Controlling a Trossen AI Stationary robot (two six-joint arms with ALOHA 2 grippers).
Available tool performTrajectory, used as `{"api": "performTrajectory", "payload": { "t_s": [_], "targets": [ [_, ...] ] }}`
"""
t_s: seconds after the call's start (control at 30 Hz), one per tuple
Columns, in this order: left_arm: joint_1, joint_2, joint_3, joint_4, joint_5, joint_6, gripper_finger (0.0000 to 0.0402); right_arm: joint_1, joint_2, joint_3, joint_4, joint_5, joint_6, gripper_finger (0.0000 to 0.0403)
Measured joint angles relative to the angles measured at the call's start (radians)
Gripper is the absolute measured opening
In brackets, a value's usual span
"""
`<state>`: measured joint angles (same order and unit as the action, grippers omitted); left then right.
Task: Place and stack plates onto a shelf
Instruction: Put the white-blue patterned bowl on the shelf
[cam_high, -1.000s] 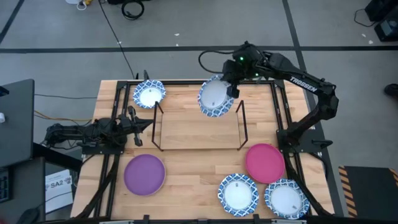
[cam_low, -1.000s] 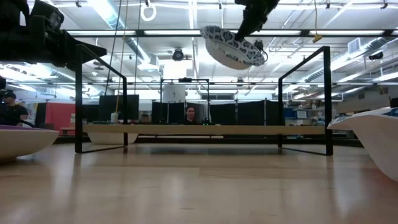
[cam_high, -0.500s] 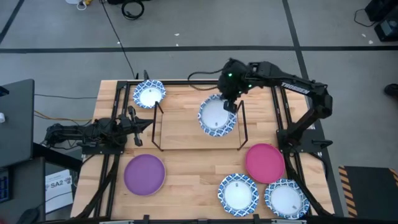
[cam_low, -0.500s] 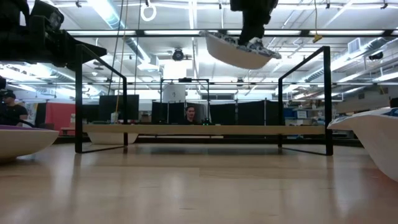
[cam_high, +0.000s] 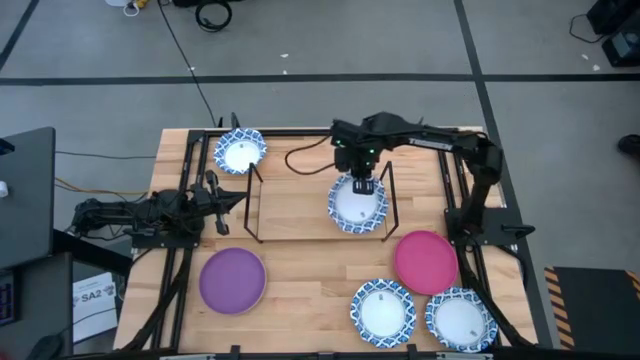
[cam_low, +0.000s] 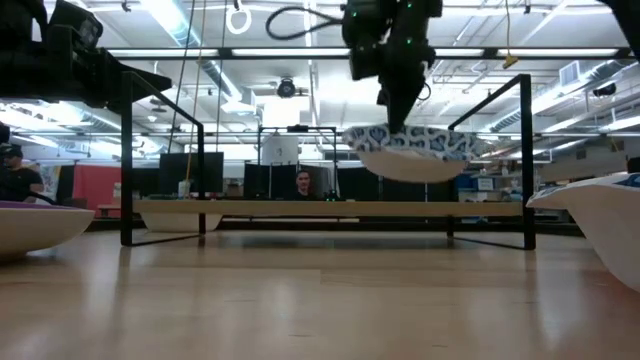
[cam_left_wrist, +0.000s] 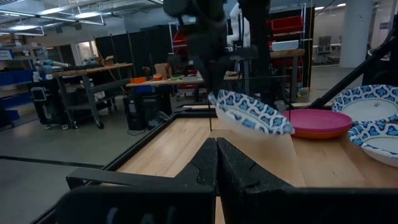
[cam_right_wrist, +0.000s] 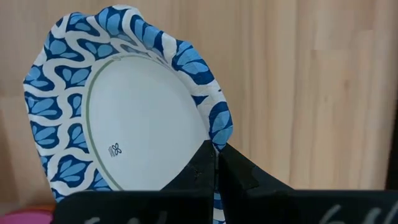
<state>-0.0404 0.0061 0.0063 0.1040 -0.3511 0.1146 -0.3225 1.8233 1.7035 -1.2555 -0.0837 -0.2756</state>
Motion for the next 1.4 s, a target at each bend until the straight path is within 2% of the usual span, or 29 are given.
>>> {"api": "performTrajectory", "payload": {
  "t_s": [0.37, 0.7, 1.4],
  "targets": [
    [0.0, 0.0, 0.0, 0.0, 0.0, 0.0, 0.0005, -0.015, 0.108, 0.0, -0.001, 0.008, -0.092, 0.0011],
    [0.0, 0.0, 0.0, 0.0, 0.0, 0.0, 0.0005, -0.04, 0.1, 0.0, -0.01, 0.011, -0.086, 0.0013],
    [0.0, 0.0, 0.0, 0.0, 0.0, 0.0, 0.0005, -0.04, 0.104, 0.0, -0.003, 0.011, -0.086, 0.0059]
  ]
}}
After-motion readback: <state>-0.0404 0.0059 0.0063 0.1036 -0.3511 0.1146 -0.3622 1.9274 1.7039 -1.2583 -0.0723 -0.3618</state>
